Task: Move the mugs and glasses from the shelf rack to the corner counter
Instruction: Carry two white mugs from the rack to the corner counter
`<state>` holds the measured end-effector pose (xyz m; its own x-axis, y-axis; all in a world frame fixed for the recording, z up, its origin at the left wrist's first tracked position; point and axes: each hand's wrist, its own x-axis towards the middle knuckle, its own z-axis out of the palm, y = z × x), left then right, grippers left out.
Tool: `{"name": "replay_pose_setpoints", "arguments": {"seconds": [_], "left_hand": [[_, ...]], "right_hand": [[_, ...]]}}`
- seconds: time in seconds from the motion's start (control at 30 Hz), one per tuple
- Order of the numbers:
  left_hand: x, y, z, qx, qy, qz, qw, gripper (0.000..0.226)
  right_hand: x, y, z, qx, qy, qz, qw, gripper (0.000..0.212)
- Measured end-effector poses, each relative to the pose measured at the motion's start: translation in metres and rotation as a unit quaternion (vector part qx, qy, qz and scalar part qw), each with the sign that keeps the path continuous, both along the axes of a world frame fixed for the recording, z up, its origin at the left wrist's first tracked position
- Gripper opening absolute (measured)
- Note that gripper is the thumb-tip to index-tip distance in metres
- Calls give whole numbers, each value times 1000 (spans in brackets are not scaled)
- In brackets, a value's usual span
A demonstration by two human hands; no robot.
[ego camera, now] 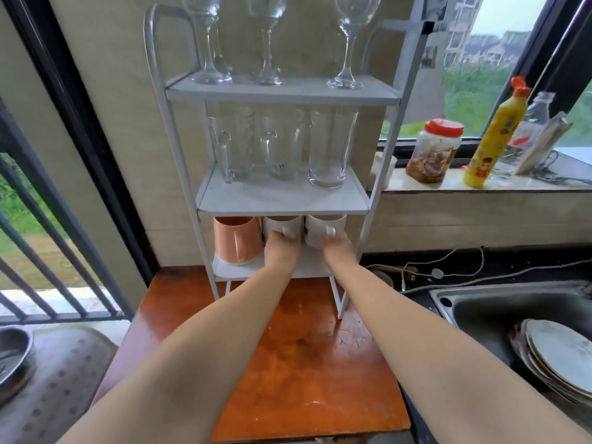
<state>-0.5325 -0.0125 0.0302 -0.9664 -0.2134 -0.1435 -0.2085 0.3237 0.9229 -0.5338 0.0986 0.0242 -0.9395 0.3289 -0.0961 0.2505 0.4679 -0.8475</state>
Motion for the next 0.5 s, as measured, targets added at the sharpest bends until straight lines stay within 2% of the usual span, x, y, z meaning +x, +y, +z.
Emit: {"name": "replay_pose_setpoints", "arguments": {"seconds": [0.13,0.2,0.33,0.5], "left_hand": [[-8,2,-7,73,-19,-19,997,29],[-9,3,-8,107,-18,-22,994,26],[-10,2,-9,128,-6,-60,990,27],[-7,-1,-5,178,6,-79,981,24]], "right_hand": [[-6,0,0,-172,-3,-45,984,33],[-6,1,-1,-175,-4,-35,984,31],[-4,-2,1,-171,0,-31,985,41],[6,-6,5,-145,32,-38,988,37]]}}
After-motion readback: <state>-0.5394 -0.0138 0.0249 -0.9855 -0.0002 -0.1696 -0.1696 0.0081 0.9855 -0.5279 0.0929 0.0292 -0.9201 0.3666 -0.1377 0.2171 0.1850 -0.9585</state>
